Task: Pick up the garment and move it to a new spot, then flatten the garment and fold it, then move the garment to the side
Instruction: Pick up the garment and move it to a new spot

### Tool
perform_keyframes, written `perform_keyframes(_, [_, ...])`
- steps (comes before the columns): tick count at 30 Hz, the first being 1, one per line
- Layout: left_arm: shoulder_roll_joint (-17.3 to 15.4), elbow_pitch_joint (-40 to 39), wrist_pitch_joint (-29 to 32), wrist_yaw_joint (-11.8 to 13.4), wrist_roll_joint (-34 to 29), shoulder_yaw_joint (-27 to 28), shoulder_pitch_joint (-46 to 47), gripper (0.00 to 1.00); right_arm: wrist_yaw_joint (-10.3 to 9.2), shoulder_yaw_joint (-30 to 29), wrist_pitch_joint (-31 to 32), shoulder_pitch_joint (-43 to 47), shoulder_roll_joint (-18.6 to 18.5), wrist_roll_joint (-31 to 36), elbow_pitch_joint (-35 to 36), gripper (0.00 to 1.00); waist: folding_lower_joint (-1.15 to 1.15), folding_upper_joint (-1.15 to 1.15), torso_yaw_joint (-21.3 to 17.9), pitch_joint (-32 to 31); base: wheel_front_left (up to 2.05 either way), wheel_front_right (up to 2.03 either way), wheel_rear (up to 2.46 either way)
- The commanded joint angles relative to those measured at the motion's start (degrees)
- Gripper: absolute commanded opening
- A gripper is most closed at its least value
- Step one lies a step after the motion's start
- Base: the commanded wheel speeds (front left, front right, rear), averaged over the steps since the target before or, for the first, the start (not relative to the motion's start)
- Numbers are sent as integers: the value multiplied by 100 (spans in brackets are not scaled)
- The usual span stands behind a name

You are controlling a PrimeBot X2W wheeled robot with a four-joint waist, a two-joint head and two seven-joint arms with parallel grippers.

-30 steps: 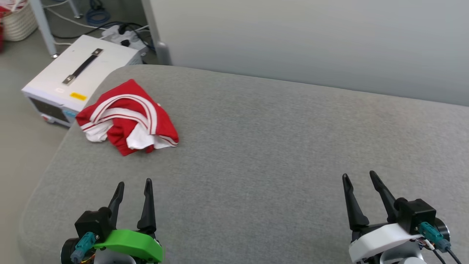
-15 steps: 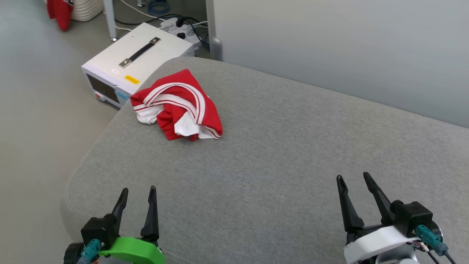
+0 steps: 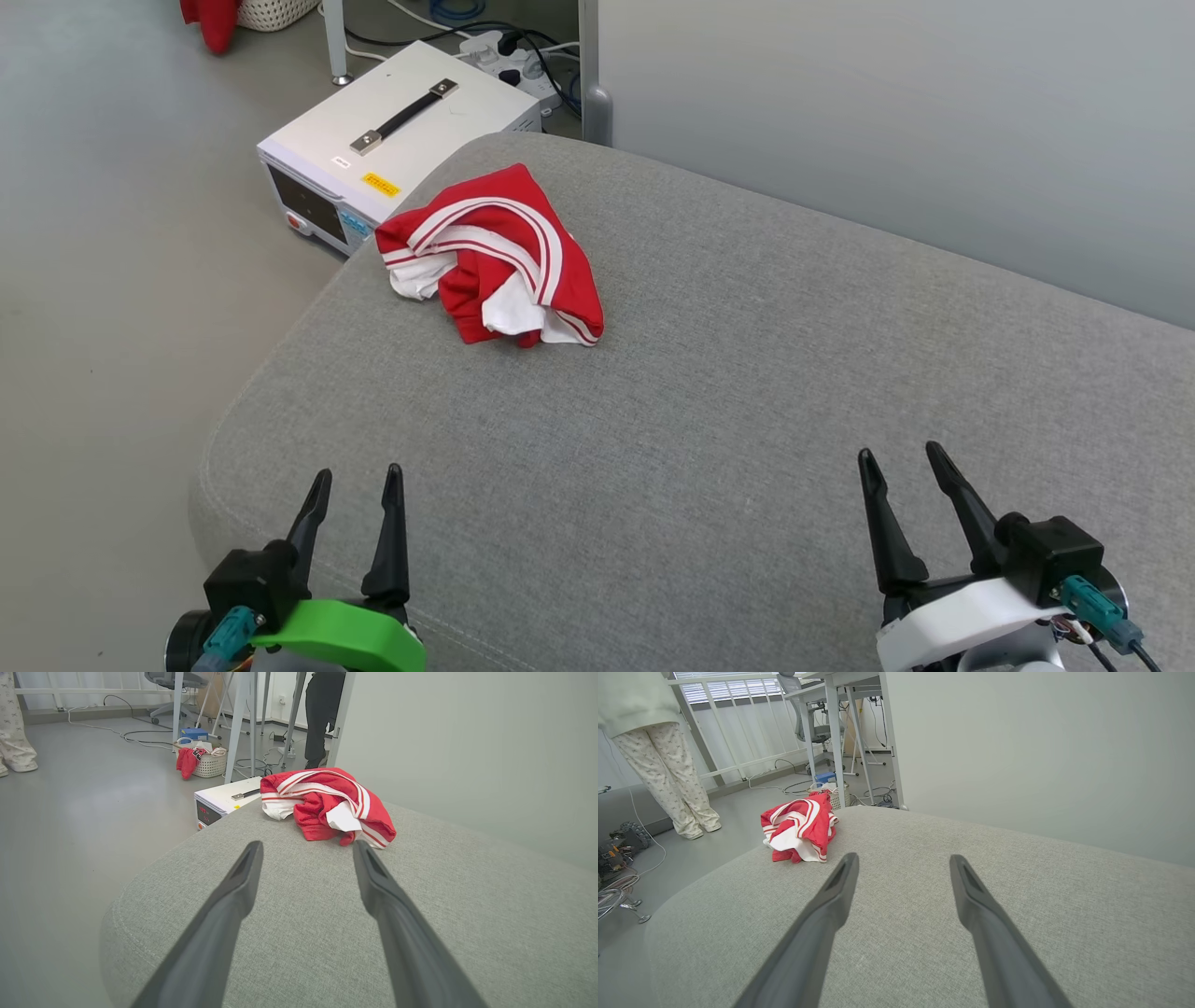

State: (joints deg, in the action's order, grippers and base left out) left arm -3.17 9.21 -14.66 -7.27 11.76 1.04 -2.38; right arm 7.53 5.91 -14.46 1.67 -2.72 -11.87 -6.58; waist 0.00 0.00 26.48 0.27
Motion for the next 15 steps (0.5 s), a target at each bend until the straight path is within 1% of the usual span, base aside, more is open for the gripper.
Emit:
perform_keyframes(1, [28,-30,-34,-21,37,13,-63,100,-4,-11,-54,15,-16,-6,-11,100,0,0,-30,26,0,0,0])
perform_keyframes(5, [11,-37,-34,-21,75,-97,27,100,-4,-14,-54,-43,-16,52,26,100,0,0,-133,176,0,0,0])
perform_keyframes(8, [-106,52,-34,-21,190,-309,267,100,-4,-30,-54,-119,-16,154,63,100,0,0,-238,384,0,0,0])
perform_keyframes(10, [-285,194,-34,-21,383,-609,536,100,-4,-35,-54,-194,-16,236,78,100,0,0,-331,552,0,0,0])
perform_keyframes(12, [-545,396,-13,-21,613,-896,894,100,-4,-28,-54,-284,-16,322,88,100,0,0,-448,743,0,0,0])
perform_keyframes(15, [-1011,689,354,-22,1067,-1325,1628,100,-4,-16,-54,-435,-16,441,120,100,0,0,-662,1067,0,0,0])
